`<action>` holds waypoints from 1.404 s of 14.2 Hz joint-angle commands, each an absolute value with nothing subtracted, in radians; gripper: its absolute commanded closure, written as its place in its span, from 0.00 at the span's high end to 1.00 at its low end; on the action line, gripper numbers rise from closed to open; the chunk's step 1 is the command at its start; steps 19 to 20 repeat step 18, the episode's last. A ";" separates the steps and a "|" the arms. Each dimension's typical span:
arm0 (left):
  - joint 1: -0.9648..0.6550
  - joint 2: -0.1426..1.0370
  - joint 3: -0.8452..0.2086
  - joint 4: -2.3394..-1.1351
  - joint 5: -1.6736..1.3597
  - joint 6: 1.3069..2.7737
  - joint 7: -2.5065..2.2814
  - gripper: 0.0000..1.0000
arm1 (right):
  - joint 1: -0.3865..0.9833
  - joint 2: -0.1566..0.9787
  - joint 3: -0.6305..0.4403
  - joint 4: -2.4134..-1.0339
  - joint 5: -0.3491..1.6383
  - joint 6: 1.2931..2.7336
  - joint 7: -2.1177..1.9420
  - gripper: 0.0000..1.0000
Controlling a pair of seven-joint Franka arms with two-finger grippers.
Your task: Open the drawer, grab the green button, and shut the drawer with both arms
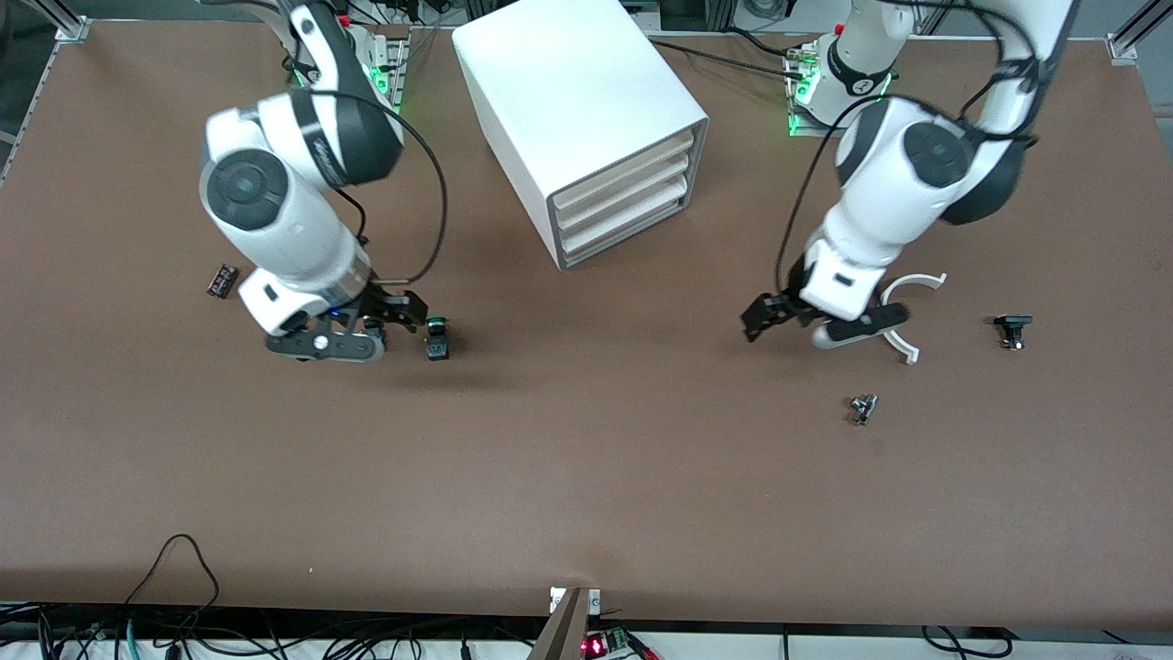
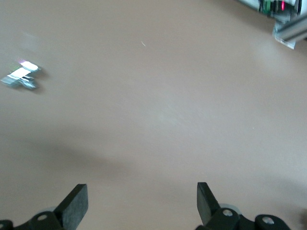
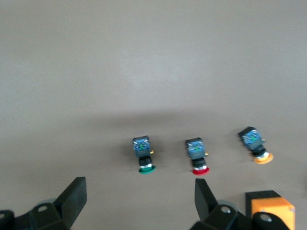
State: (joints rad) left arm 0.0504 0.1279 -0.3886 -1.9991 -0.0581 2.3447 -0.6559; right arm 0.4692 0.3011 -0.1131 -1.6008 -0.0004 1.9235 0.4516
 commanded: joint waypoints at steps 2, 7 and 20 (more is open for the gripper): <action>0.060 -0.047 -0.244 -1.961 -0.081 2.087 -0.338 1.00 | 0.367 0.242 -0.091 -1.498 0.003 1.781 0.459 1.00; 0.058 -0.143 -0.072 -1.875 -0.066 1.829 -0.083 1.00 | 0.215 0.169 -0.084 -1.489 -0.002 1.663 0.327 1.00; 0.078 -0.124 -0.035 -1.832 -0.063 1.787 -0.014 1.00 | 0.091 0.085 -0.087 -1.603 -0.040 1.578 0.017 1.00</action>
